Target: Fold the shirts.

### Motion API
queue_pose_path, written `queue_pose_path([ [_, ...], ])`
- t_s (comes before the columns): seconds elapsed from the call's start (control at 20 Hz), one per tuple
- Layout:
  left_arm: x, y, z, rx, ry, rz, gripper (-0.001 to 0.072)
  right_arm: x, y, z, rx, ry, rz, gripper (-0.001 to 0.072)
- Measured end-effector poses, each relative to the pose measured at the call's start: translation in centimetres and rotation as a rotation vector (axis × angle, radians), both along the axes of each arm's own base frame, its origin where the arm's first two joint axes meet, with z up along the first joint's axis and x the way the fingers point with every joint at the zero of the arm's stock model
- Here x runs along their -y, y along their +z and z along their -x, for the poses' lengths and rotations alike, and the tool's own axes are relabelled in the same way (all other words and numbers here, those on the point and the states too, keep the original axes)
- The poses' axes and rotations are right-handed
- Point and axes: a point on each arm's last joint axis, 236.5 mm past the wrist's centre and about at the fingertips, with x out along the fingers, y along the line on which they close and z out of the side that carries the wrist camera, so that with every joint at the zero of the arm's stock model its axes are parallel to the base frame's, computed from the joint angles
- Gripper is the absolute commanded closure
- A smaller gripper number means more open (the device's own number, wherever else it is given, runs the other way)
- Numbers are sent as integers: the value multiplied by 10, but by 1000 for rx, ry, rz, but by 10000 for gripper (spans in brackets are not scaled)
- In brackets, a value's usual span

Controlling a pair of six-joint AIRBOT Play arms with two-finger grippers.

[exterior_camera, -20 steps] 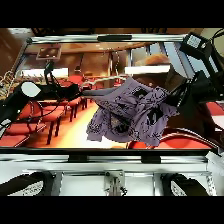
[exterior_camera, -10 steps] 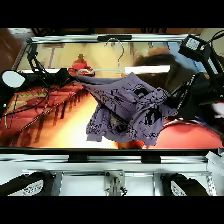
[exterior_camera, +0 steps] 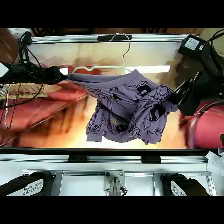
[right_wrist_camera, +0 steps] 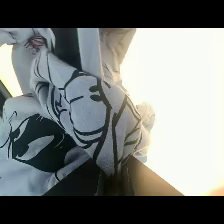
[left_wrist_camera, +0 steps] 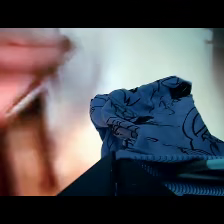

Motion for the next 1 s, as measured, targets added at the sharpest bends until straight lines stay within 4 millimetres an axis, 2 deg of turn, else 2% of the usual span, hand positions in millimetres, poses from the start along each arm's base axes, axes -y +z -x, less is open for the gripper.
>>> queue_pose_path([
  [0.2,-5,12,2,16,-21,-44,647,-4,-14,-8,-26,37,46,640],
  [0.35,11,28,-4,71,-34,-9,646,-19,-23,-6,-35,106,91,640],
  [0.55,27,39,-9,107,-30,36,646,-41,-27,0,-32,181,120,640],
  [0.8,59,49,-1,153,-107,33,647,-52,-30,7,-36,204,164,640],
  [0.9,53,64,1,208,-109,-23,647,-48,-32,6,-44,168,182,640],
  [1.0,32,90,1,269,-73,-80,647,-40,-32,2,-43,126,198,640],
])
